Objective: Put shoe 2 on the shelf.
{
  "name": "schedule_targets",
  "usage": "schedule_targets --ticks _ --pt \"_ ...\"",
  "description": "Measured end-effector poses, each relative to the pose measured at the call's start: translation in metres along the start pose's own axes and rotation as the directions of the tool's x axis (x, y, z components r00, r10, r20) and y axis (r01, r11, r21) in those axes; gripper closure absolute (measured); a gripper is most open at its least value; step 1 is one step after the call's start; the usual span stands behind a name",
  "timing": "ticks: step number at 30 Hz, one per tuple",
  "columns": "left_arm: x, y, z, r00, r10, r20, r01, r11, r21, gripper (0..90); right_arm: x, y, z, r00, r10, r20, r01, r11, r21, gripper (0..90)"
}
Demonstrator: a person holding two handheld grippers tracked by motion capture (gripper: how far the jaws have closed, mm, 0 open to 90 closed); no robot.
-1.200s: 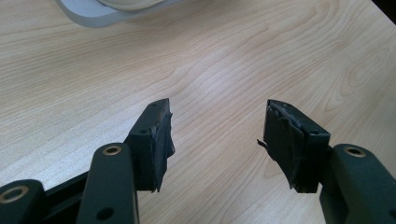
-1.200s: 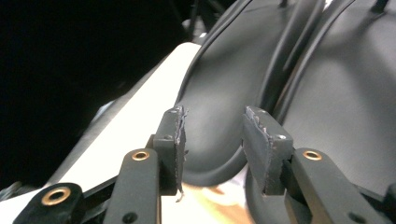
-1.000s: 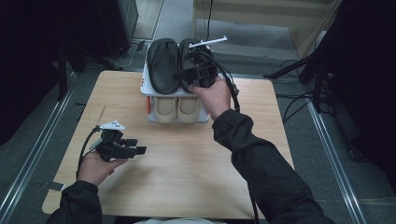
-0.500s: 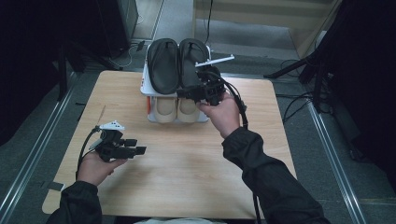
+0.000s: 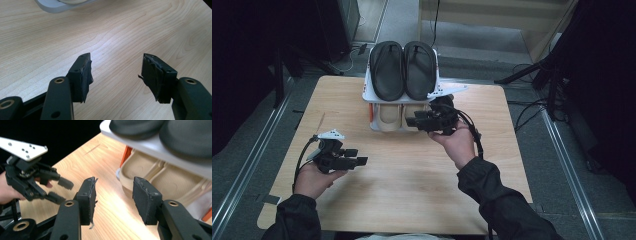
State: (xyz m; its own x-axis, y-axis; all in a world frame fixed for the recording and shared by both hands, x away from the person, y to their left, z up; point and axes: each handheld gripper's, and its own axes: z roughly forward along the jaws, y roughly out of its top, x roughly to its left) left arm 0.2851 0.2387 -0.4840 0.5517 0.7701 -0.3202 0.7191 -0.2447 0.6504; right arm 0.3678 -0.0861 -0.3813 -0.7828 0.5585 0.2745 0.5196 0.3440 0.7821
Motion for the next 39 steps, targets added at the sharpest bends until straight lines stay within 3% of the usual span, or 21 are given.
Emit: schedule_targets --ticks 8,16,19,26,39 --pt "-0.001 0.0 0.001 1.0 -0.001 0.003 0.001 1.0 0.003 41.5 -0.007 -0.023 0.001 0.9994 -0.021 -0.026 0.021 1.0 -0.002 53.4" --pt "-0.001 -0.001 0.0 1.0 -0.002 0.005 0.002 1.0 -0.001 41.6 -0.016 -0.047 0.0 0.9988 -0.012 -0.047 0.012 1.0 -0.008 53.4" --pt "-0.001 -0.001 0.0 1.0 0.004 0.002 -0.004 1.0 0.0 41.5 -0.017 -0.057 -0.002 0.9985 -0.031 -0.046 0.03 0.999 -0.025 53.7" --pt "-0.002 -0.001 0.0 1.0 0.004 0.001 -0.004 1.0 -0.001 41.5 -0.02 -0.074 -0.007 0.9984 -0.022 -0.051 0.02 0.999 -0.04 54.0" --pt "-0.002 -0.001 0.001 0.9999 0.01 0.004 -0.01 0.9999 0.002 41.3 -0.028 -0.101 -0.016 0.9991 -0.017 -0.04 0.016 1.0 -0.027 53.9"
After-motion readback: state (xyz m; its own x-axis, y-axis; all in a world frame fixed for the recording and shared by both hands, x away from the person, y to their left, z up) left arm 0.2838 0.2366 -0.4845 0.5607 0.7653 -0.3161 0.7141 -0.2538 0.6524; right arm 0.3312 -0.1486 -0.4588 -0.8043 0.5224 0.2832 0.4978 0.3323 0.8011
